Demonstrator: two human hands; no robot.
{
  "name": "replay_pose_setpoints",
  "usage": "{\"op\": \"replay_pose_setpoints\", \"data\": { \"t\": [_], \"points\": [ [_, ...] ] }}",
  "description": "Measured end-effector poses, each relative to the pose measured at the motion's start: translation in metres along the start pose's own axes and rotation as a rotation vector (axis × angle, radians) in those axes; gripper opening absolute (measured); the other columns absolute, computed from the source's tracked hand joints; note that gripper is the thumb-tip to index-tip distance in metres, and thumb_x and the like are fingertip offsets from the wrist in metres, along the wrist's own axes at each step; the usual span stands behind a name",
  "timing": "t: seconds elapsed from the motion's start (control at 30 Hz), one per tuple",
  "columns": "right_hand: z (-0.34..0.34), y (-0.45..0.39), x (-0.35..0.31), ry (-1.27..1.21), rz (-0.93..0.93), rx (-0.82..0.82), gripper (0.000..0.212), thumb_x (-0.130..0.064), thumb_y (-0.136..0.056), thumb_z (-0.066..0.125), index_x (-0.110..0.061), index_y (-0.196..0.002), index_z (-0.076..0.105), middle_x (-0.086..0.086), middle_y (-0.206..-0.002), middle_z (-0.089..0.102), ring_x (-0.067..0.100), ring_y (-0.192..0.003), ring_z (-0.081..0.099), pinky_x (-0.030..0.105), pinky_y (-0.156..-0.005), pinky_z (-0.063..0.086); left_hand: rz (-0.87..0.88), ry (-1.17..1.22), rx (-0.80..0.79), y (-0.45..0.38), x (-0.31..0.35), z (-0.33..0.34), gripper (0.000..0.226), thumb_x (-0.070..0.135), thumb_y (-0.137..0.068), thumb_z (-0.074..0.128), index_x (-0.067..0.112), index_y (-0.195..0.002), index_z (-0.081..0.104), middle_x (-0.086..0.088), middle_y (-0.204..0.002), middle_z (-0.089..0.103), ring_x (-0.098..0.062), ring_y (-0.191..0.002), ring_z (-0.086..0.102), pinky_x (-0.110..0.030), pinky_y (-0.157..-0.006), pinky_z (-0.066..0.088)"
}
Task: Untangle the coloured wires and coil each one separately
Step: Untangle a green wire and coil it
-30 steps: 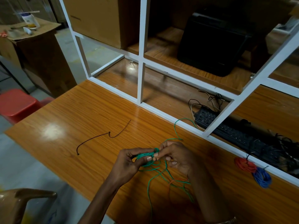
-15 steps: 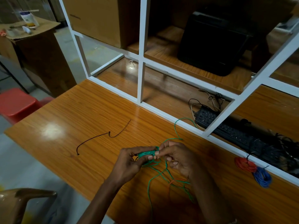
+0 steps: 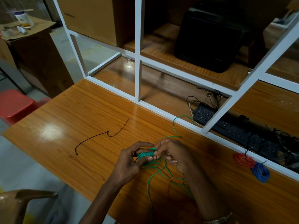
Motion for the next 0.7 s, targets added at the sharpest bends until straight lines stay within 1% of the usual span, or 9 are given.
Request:
{"op": "replay_pose_setpoints", "data": {
  "t": [0.13, 0.27, 0.4, 0.5, 0.57, 0.6, 0.63, 0.67, 0.7],
  "points": [
    [0.001, -0.004, 0.006, -0.075, 0.104, -0.066, 0.018, 0.008, -0.078, 0.061, -0.009, -0.084, 0.062, 0.01, -0.062, 0.063, 0.006, -0.034, 0.031, 0.013, -0.034, 0.012, -0.023, 0.0, 0.014, 0.002, -0.003, 0.003, 0.036, 0.011, -0.09, 0.08, 0.017, -0.123, 0.069, -0.003, -0.106, 0.082, -0.023, -0.104, 0.078, -0.042, -0.091, 0.062],
    [0.0, -0.001, 0.008, -0.064, 0.088, -0.093, 0.022, 0.009, -0.081, 0.063, -0.008, -0.097, 0.065, 0.011, -0.067, 0.065, 0.007, -0.039, 0.034, 0.015, -0.035, 0.013, -0.072, 0.081, 0.039, 0.003, -0.009, 0.002, 0.033, 0.008, -0.088, 0.081, 0.013, -0.12, 0.072, -0.009, -0.107, 0.081, -0.029, -0.103, 0.077, -0.04, -0.09, 0.062],
    [-0.001, 0.003, 0.008, 0.017, 0.044, -0.045, 0.02, 0.007, -0.079, 0.066, -0.008, -0.091, 0.072, 0.014, -0.072, 0.068, 0.01, -0.043, 0.04, 0.017, -0.039, 0.017, -0.111, 0.094, 0.047, 0.005, -0.01, 0.007, 0.035, 0.004, -0.088, 0.079, 0.01, -0.122, 0.07, -0.01, -0.104, 0.082, -0.03, -0.101, 0.078, -0.043, -0.089, 0.061],
    [-0.002, 0.008, 0.007, 0.171, -0.004, 0.014, 0.016, 0.001, -0.079, 0.07, -0.009, -0.089, 0.076, 0.008, -0.069, 0.07, 0.01, -0.042, 0.045, 0.017, -0.04, 0.021, -0.101, 0.064, 0.048, 0.006, -0.009, 0.01, 0.033, 0.003, -0.089, 0.078, 0.011, -0.12, 0.071, -0.007, -0.104, 0.082, -0.027, -0.101, 0.078, -0.039, -0.089, 0.063],
    [-0.005, 0.011, 0.005, 0.276, -0.075, 0.041, 0.014, -0.002, -0.08, 0.074, -0.01, -0.091, 0.078, 0.004, -0.066, 0.071, 0.007, -0.041, 0.051, 0.016, -0.038, 0.027, -0.091, 0.046, 0.038, 0.006, -0.009, 0.009, 0.032, 0.004, -0.09, 0.079, 0.013, -0.119, 0.071, -0.007, -0.105, 0.082, -0.027, -0.101, 0.078, -0.04, -0.088, 0.063],
    [-0.005, 0.011, 0.005, 0.293, -0.116, 0.036, 0.013, -0.003, -0.081, 0.076, -0.01, -0.092, 0.079, 0.005, -0.066, 0.072, 0.006, -0.043, 0.055, 0.016, -0.04, 0.033, -0.092, 0.04, 0.034, 0.006, -0.009, 0.009, 0.031, 0.005, -0.09, 0.079, 0.014, -0.119, 0.072, -0.007, -0.105, 0.082, -0.027, -0.101, 0.078, -0.042, -0.087, 0.063],
    [-0.006, 0.012, 0.005, 0.293, -0.163, 0.013, 0.012, -0.006, -0.08, 0.078, -0.012, -0.091, 0.08, 0.007, -0.068, 0.074, 0.009, -0.048, 0.061, 0.018, -0.044, 0.04, -0.096, 0.042, 0.03, 0.006, -0.009, 0.008, 0.031, 0.005, -0.09, 0.079, 0.014, -0.119, 0.071, -0.007, -0.105, 0.082, -0.028, -0.1, 0.078, -0.043, -0.087, 0.062],
    [-0.007, 0.011, 0.005, 0.301, -0.211, -0.005, 0.011, -0.012, -0.078, 0.08, -0.015, -0.089, 0.08, 0.008, -0.07, 0.076, 0.014, -0.054, 0.065, 0.023, -0.051, 0.046, -0.103, 0.052, 0.031, 0.006, -0.009, 0.007, 0.031, 0.005, -0.09, 0.079, 0.012, -0.118, 0.071, -0.008, -0.104, 0.081, -0.029, -0.1, 0.078, -0.044, -0.086, 0.062],
    [-0.008, 0.01, 0.004, 0.336, -0.261, -0.01, 0.013, -0.02, -0.074, 0.082, -0.02, -0.086, 0.08, 0.009, -0.071, 0.077, 0.019, -0.059, 0.067, 0.028, -0.057, 0.049, -0.111, 0.07, 0.033, 0.005, -0.007, 0.007, 0.031, 0.005, -0.089, 0.08, 0.01, -0.118, 0.069, -0.01, -0.103, 0.081, -0.032, -0.099, 0.078, -0.046, -0.086, 0.061]
  ]
}}
Point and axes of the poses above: each hand's wrist, its own y-axis away from the middle knuckle, its own z-axis out of the palm, x = y × z, the point moved 2 cm from there along -y, towards the middle knuckle
